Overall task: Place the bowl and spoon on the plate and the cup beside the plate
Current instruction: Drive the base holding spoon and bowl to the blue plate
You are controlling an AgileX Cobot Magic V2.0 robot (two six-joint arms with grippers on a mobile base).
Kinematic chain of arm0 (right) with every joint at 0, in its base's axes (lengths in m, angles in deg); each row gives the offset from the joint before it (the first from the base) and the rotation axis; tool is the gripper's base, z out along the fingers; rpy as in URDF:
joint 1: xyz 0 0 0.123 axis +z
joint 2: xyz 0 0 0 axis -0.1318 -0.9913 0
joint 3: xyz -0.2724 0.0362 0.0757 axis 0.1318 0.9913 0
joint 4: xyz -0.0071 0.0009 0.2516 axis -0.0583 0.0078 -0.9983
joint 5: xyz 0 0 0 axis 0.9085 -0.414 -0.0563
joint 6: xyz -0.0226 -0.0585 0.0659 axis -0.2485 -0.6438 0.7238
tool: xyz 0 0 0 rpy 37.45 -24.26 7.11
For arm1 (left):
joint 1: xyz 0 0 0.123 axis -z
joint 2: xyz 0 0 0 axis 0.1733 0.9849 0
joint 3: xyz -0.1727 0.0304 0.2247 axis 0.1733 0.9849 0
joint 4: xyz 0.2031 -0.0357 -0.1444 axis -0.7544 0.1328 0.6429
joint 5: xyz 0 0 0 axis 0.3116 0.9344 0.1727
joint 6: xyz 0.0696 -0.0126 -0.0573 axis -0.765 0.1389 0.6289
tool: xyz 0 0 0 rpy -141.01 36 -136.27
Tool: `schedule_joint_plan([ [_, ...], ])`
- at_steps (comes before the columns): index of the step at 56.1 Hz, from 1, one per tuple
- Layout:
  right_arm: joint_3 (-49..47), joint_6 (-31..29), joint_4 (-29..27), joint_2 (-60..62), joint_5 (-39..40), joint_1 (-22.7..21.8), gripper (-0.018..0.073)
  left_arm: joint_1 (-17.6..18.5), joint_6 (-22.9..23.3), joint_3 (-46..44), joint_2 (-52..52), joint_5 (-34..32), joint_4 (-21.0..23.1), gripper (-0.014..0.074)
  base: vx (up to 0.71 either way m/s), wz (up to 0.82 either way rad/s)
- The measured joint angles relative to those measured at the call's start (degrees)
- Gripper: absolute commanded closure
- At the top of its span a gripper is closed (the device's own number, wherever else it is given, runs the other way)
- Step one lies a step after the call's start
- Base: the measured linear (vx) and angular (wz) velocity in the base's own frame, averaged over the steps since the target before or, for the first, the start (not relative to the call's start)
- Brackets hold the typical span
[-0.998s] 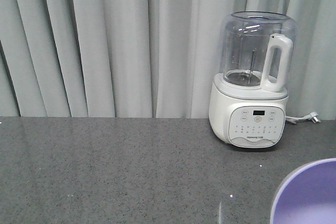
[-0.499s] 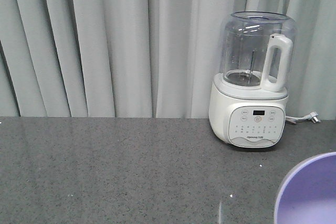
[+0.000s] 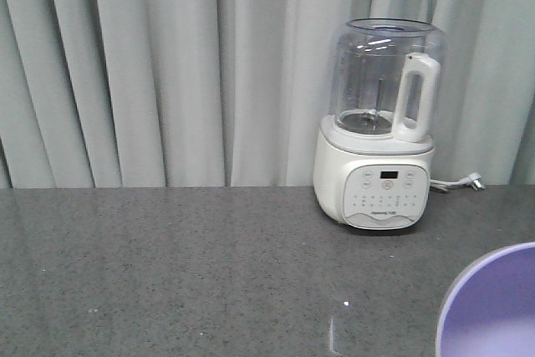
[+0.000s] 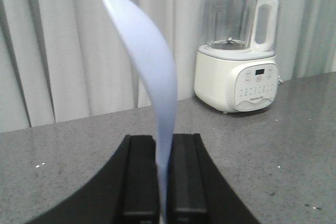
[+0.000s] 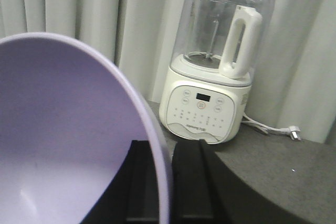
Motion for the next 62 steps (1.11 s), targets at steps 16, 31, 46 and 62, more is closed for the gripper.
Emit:
schedule_joint_plan([
  [16,0.0,0.0,0.0,0.0,0.0,0.0,0.0568,0.0,0.0,0.0,0.0,0.0,0.0,0.0594,-0.12,-0.47],
  [31,0.0,0.0,0.0,0.0,0.0,0.0,0.0568,0.0,0.0,0.0,0.0,0.0,0.0,0.0594,-0.16,-0.63],
  [46,0.0,0.0,0.0,0.0,0.0,0.0,0.0568,0.0,0.0,0.0,0.0,0.0,0.0,0.0594,-0.16,-0.64],
  [62,0.0,0.0,0.0,0.0,0.0,0.0,0.0568,0.0,0.0,0.0,0.0,0.0,0.0,0.0594,-0.14,-0.55],
])
